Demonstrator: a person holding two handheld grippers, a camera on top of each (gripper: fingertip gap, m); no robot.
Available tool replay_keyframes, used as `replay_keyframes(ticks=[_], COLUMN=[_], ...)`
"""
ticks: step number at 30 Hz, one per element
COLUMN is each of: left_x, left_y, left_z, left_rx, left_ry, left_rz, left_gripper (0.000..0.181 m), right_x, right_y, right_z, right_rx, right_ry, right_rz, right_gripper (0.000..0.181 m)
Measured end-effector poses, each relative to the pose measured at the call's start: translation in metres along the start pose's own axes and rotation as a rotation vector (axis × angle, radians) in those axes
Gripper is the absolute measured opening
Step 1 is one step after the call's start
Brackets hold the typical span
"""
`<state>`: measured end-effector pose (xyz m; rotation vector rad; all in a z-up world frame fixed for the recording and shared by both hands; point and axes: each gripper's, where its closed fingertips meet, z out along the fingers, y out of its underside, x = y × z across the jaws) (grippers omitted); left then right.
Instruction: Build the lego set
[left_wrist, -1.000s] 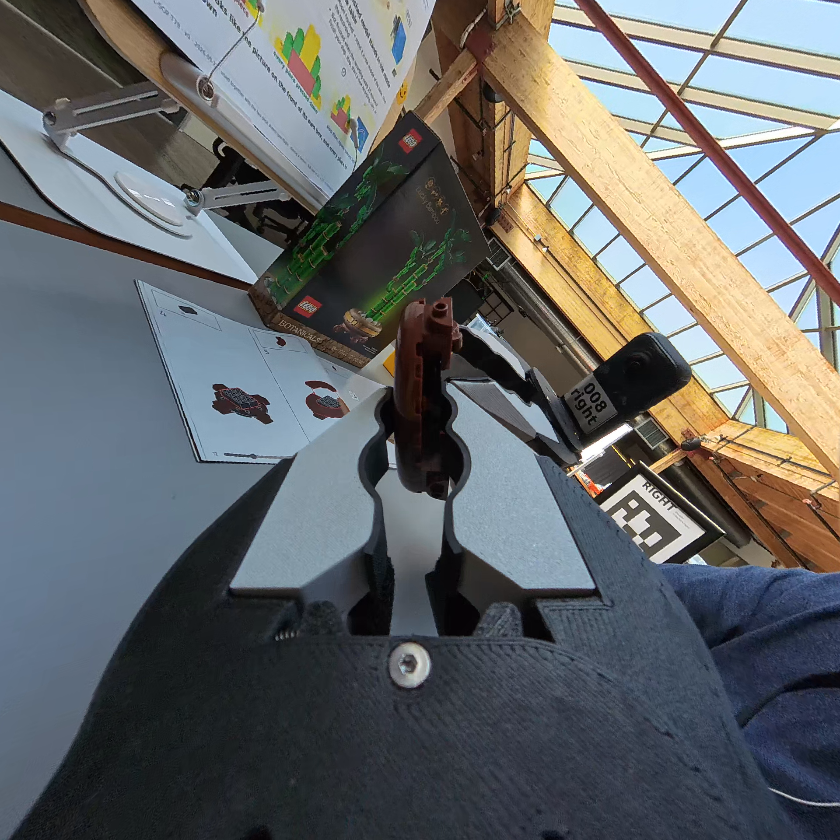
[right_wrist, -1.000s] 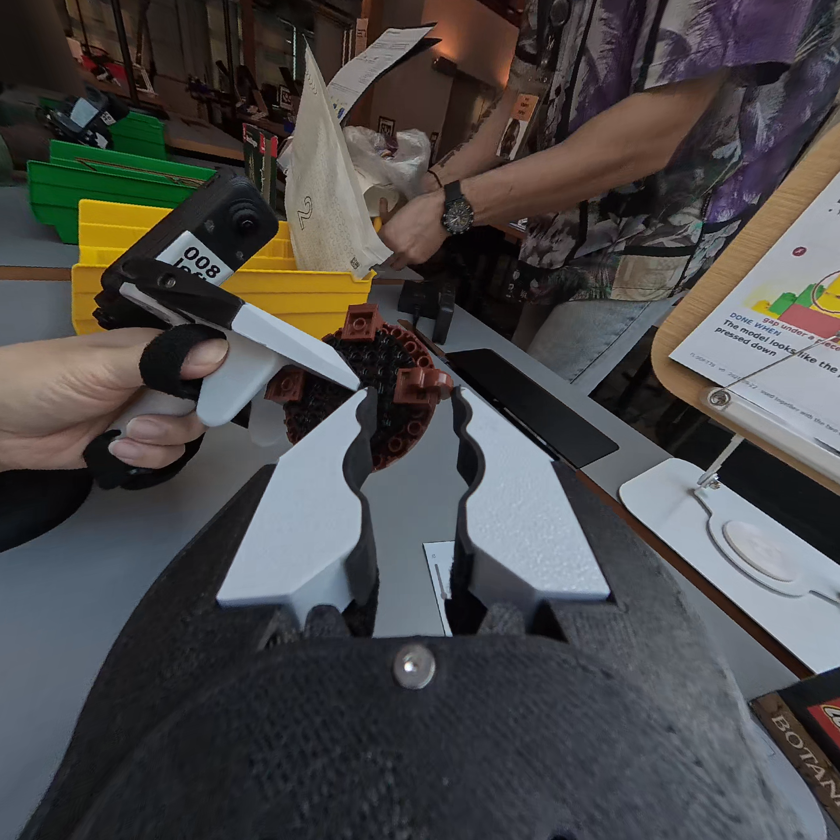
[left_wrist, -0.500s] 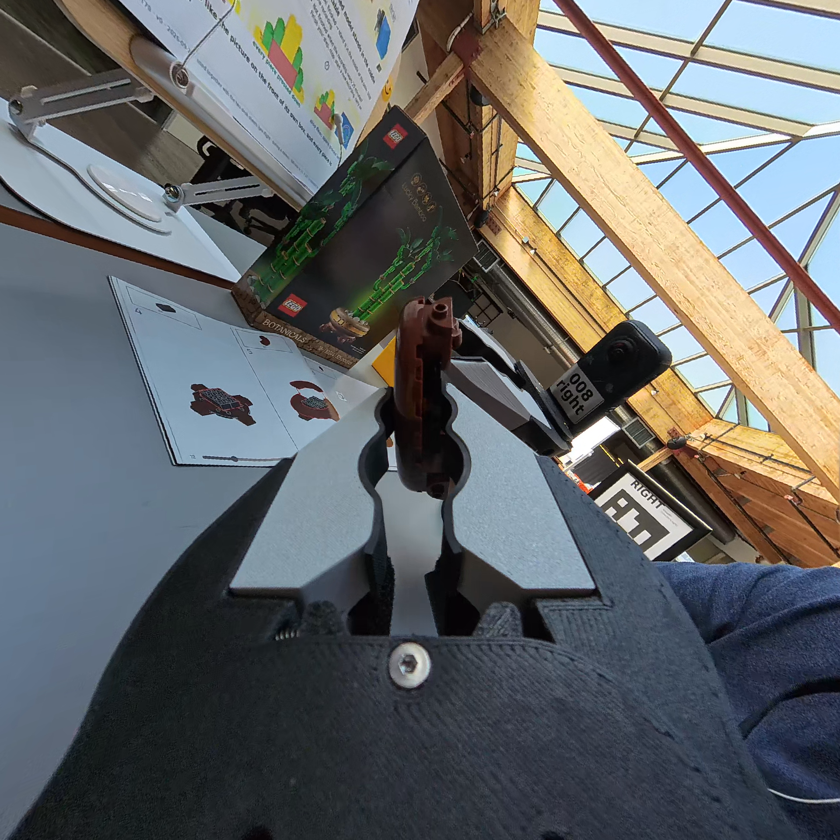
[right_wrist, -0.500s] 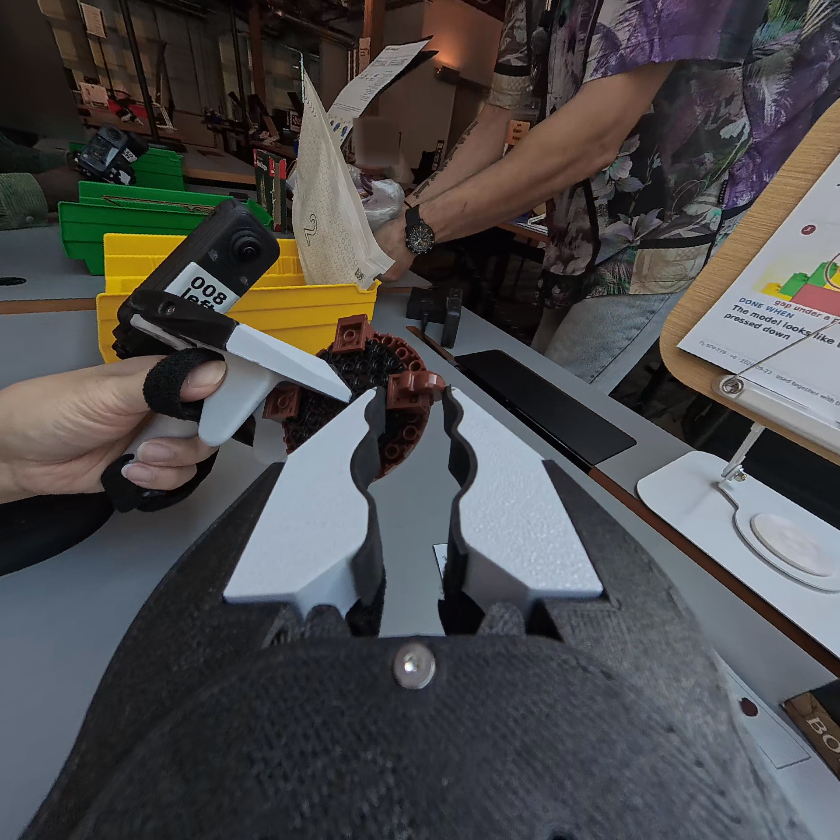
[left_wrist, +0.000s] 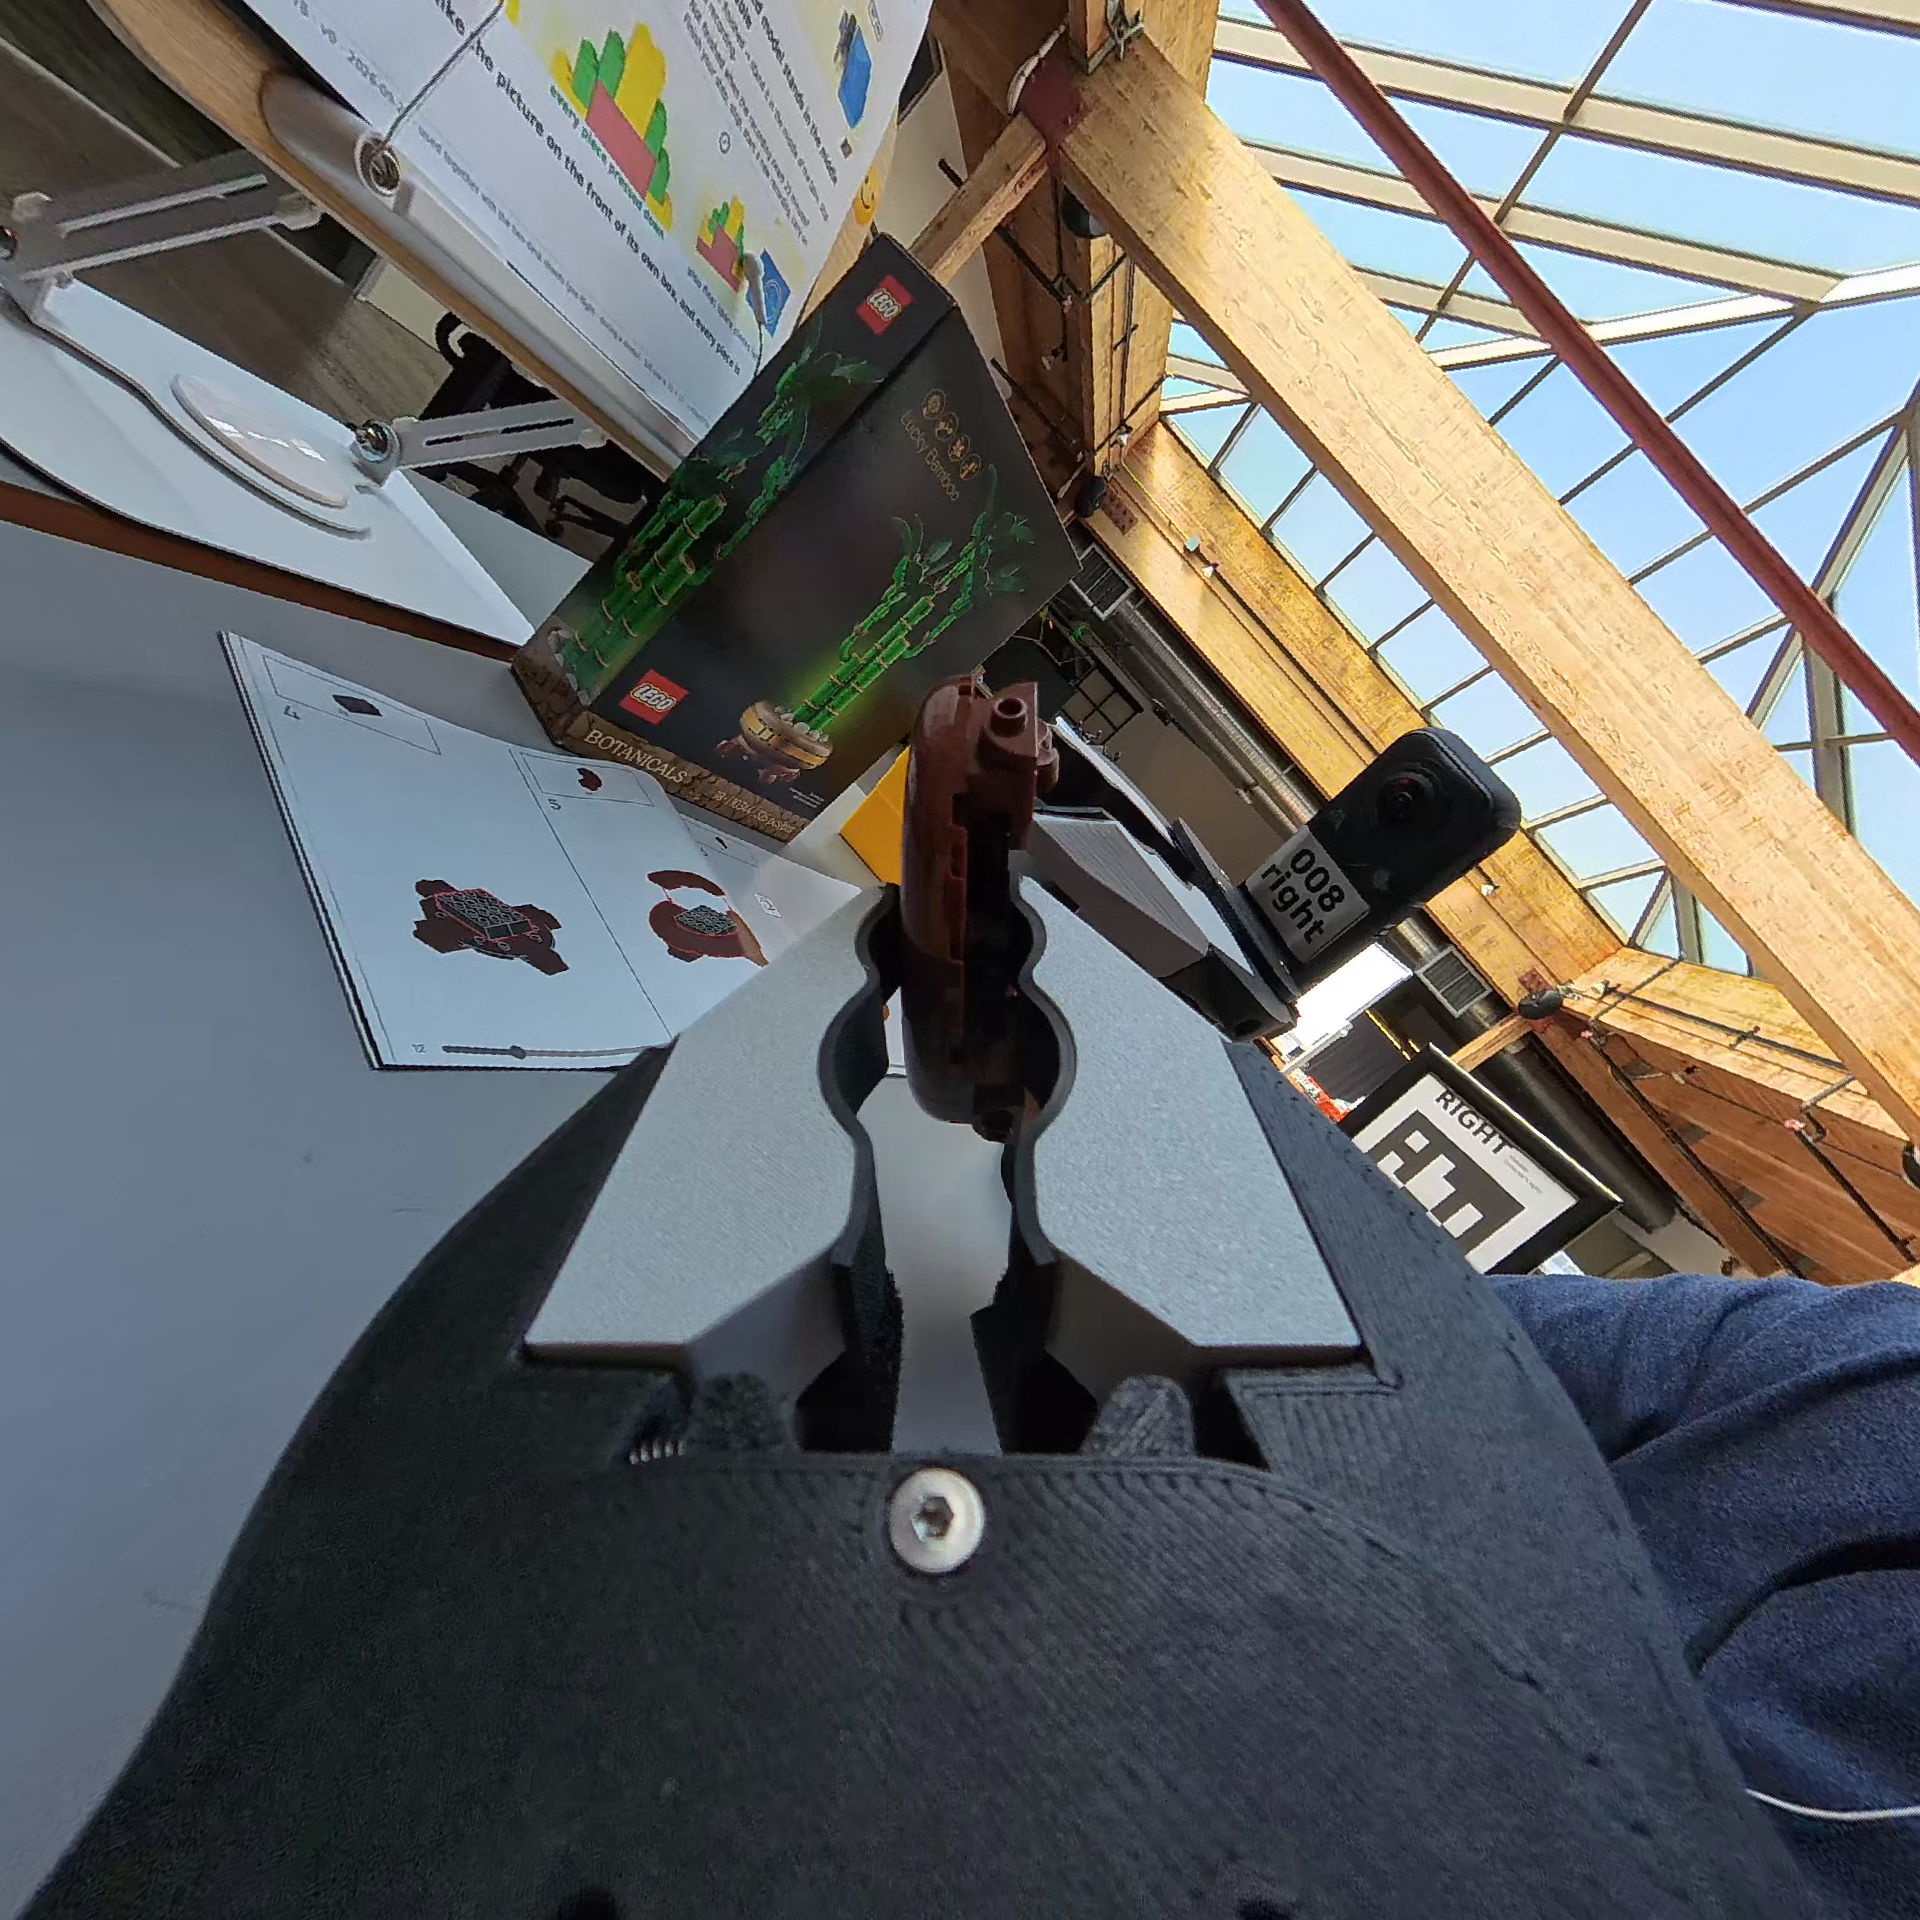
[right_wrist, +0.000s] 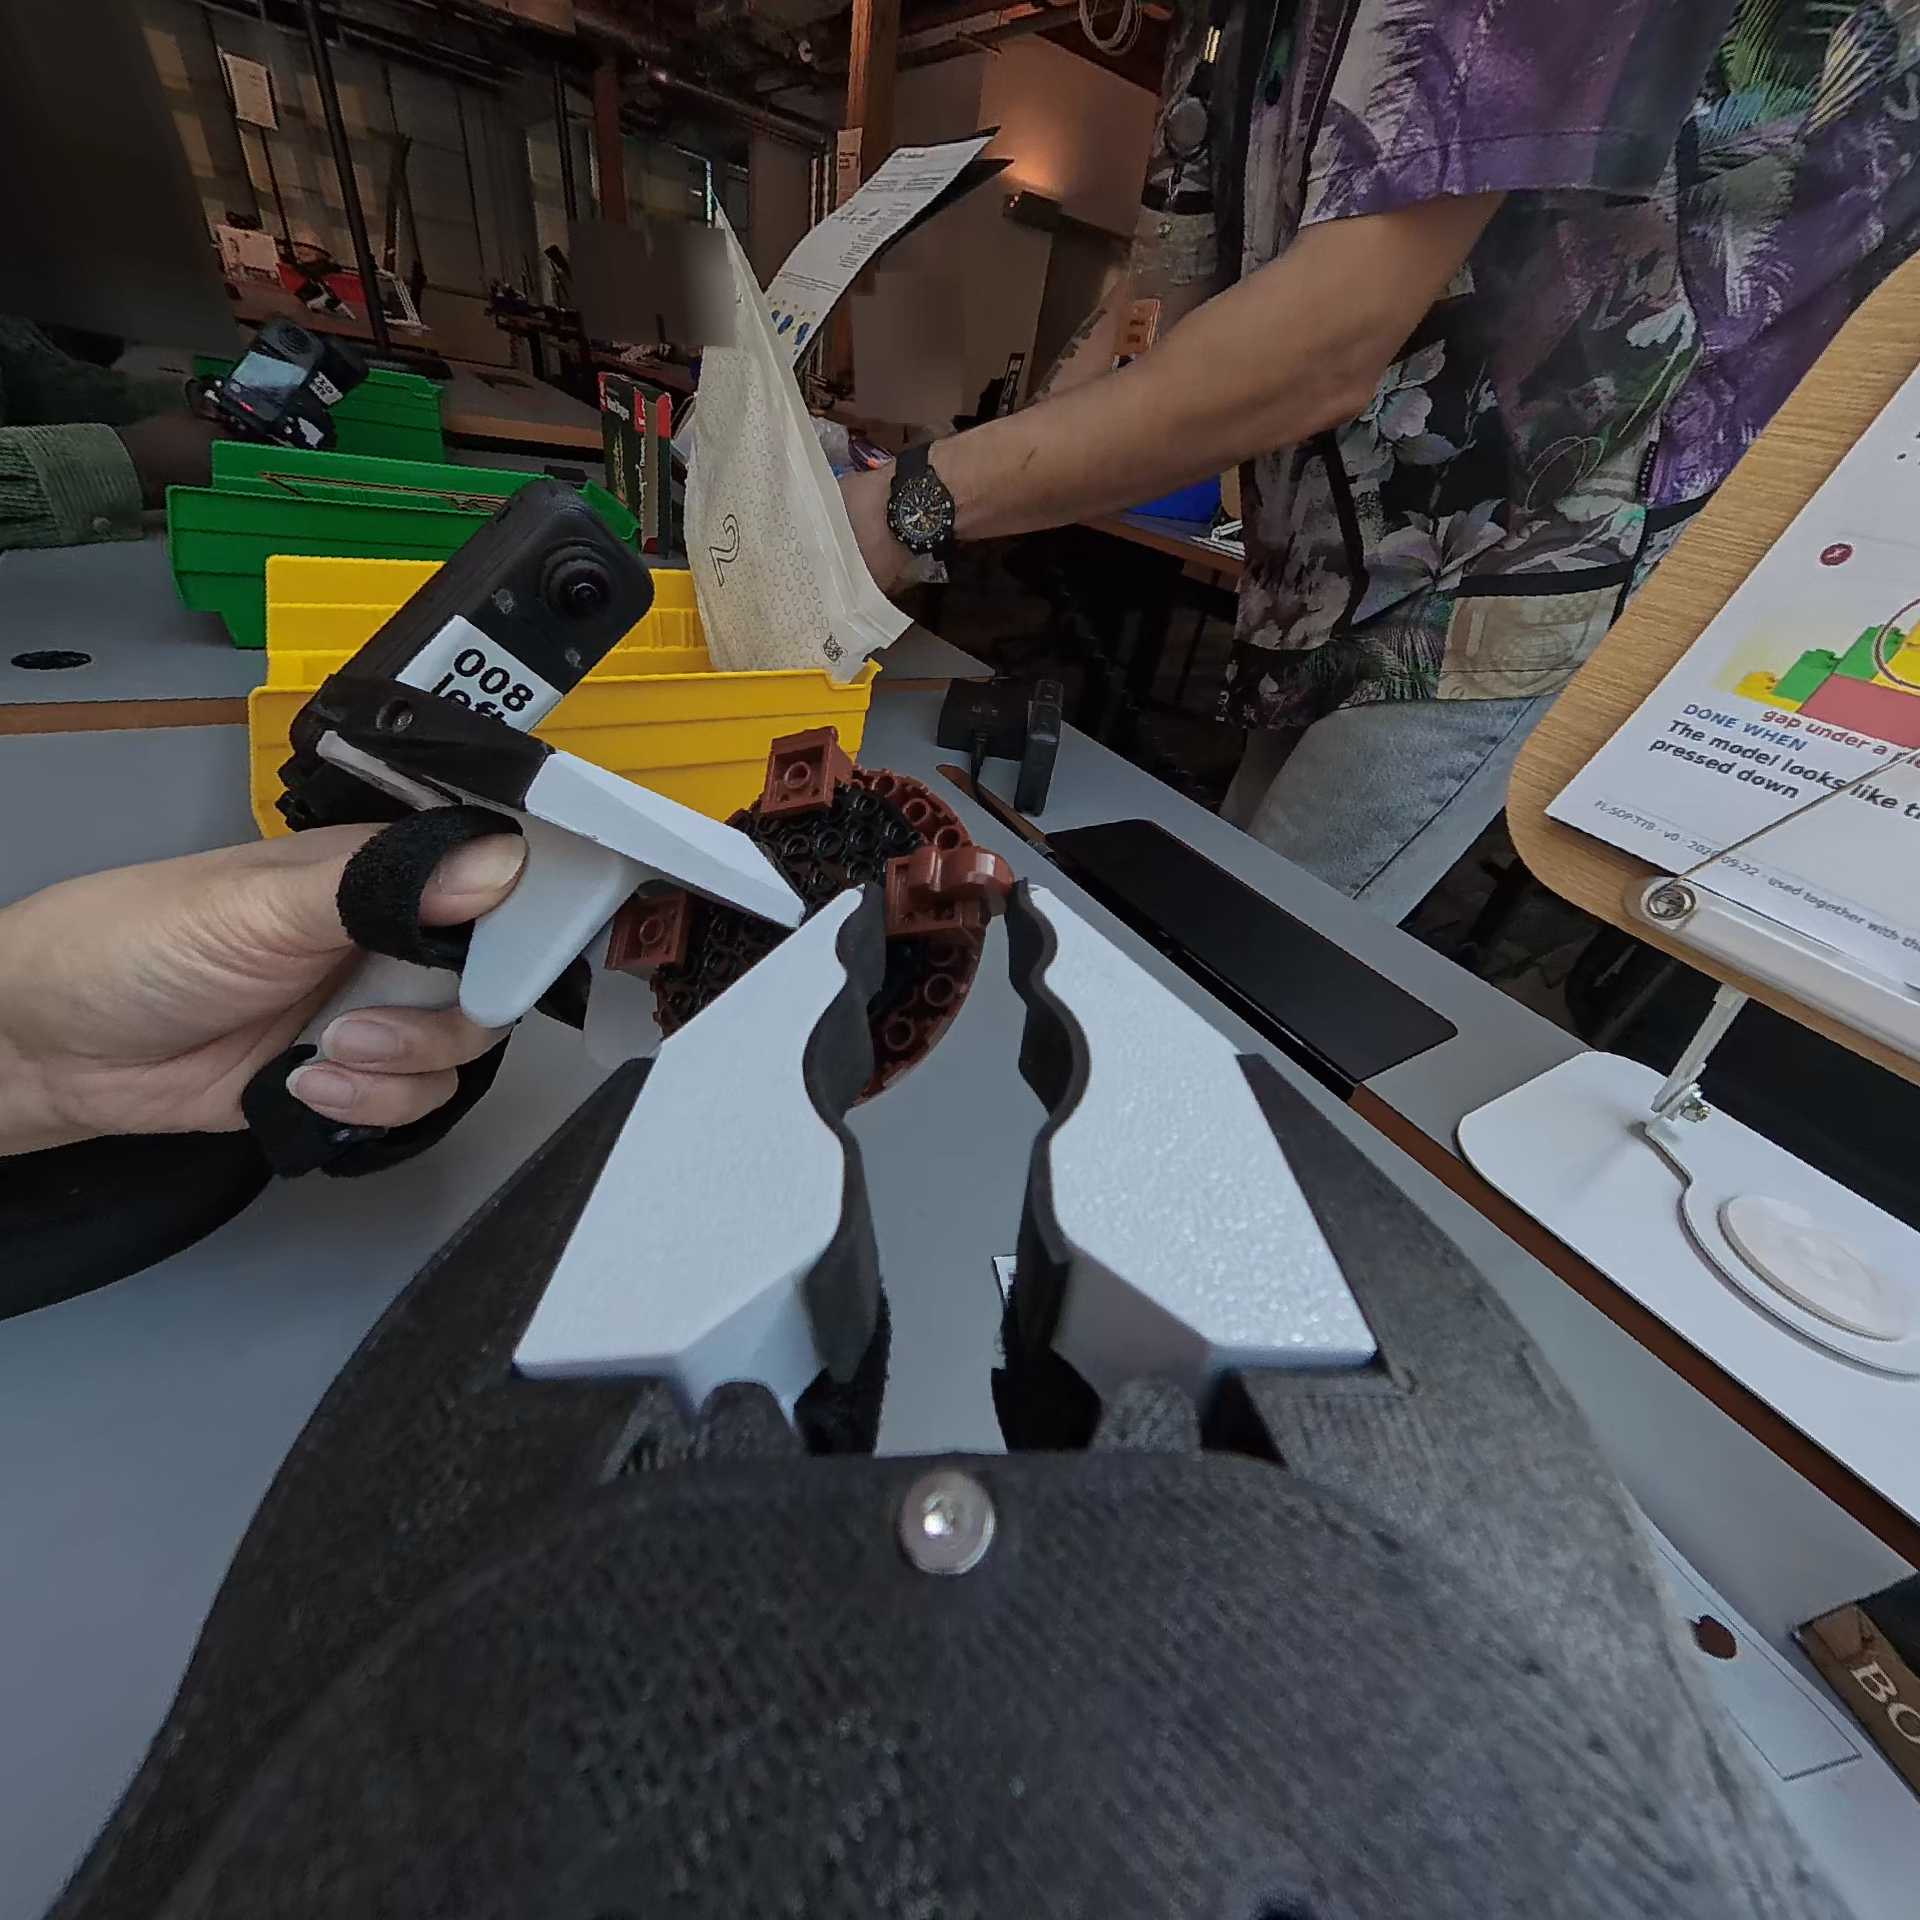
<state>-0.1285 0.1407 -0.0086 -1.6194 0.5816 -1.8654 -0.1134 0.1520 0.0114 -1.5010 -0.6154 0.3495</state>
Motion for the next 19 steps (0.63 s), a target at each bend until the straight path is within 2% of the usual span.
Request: replay_keyframes(ticks=[13,16,18,19], left_x=[-0.001,0.007,0.016,0.02], left_y=[0.0,-0.004,-0.011,-0.013], left_z=[0.0,-0.003,-0.005,-0.007], left_rx=[-0.005,0.014,0.048,0.055], left_ry=[0.006,0.084,0.176,0.22], left_rz=[-0.01,-0.098,-0.191,-0.235], left_gripper=[0.016,0.016,0.017,0.016], right_x=[0.0,-0.004,-0.009,-0.007], right_y=[0.0,-0.01,-0.022,-0.027], right_z=[0.001,0.001,-0.004,-0.007], right_rx=[0.01,0.02,0.018,0.015], right_ry=[-0.004,-0.028,-0.064,-0.071], right_rz=[0.03,-0.003,-0.057,-0.071], right_gripper=[0.023,0.025,0.037,0.037])
